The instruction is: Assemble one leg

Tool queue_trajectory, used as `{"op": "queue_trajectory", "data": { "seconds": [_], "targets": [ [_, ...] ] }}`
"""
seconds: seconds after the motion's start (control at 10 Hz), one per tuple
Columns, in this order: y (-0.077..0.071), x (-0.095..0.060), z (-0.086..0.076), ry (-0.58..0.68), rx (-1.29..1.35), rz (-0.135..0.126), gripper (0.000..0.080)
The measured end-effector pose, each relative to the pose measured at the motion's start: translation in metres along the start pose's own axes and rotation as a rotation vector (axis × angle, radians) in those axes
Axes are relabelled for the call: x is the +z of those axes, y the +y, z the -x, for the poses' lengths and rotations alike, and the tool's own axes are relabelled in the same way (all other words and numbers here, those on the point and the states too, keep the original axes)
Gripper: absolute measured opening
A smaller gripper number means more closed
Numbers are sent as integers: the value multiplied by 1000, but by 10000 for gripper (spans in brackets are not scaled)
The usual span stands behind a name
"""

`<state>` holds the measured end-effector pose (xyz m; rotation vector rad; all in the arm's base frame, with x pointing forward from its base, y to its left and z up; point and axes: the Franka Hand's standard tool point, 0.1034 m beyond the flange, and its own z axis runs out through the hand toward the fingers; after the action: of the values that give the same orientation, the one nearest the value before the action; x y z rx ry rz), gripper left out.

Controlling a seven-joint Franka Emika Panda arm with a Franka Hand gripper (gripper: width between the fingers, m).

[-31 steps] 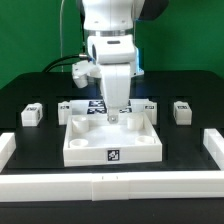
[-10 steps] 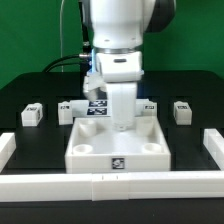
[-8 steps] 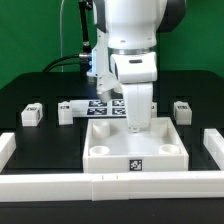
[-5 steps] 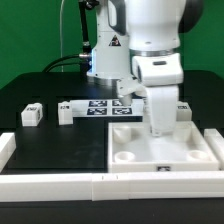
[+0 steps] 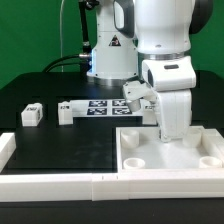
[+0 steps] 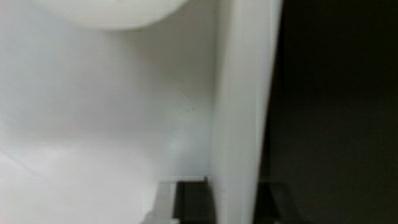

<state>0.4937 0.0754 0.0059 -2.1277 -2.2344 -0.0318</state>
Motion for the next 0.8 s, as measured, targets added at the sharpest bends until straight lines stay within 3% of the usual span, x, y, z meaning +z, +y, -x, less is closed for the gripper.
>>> {"op": "queue_trajectory", "data": {
  "seconds": [0.1,0.2,0.3,0.4,0.5,0.6,0.8],
  "targets": [
    [0,1,0,0,1,-1,61],
    [0,1,1,0,1,-1,245],
    [0,1,1,0,1,-1,245],
    [0,1,1,0,1,-1,439],
    [0,1,1,0,1,-1,571],
    [0,1,1,0,1,-1,625],
    [0,1,1,0,2,-1,645]
  ]
}}
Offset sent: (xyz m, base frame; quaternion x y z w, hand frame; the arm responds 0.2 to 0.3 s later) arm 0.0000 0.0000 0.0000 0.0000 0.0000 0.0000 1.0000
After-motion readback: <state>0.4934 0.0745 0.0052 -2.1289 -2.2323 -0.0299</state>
